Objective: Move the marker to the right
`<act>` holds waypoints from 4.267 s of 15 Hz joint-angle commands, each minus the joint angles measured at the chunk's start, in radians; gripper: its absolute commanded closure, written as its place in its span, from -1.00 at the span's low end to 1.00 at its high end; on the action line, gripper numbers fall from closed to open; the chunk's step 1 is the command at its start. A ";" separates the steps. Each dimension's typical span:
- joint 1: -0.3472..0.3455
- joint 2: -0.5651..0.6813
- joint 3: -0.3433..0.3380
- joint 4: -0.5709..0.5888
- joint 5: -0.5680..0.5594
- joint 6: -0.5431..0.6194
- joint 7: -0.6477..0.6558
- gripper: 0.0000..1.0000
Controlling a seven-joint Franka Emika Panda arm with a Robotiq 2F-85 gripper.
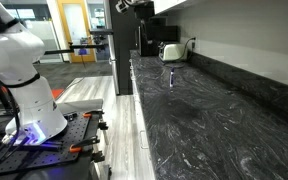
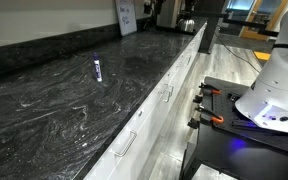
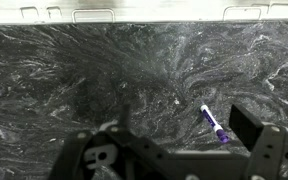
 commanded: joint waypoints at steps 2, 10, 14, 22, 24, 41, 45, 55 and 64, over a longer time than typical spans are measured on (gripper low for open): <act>0.000 0.000 0.000 0.004 0.000 -0.003 0.000 -1.00; 0.064 0.188 0.038 0.054 0.062 0.174 -0.011 -1.00; 0.086 0.306 0.081 0.110 0.022 0.263 0.041 -1.00; 0.129 0.550 0.073 0.288 -0.256 0.361 0.221 -1.00; 0.151 0.607 0.058 0.356 -0.307 0.347 0.258 -1.00; 0.226 0.726 -0.015 0.440 -0.294 0.380 0.421 -1.00; 0.238 0.768 -0.038 0.497 -0.281 0.374 0.441 -1.00; 0.230 0.826 -0.031 0.560 -0.195 0.316 0.394 -1.00; 0.221 0.809 -0.014 0.552 -0.135 0.242 0.370 -1.00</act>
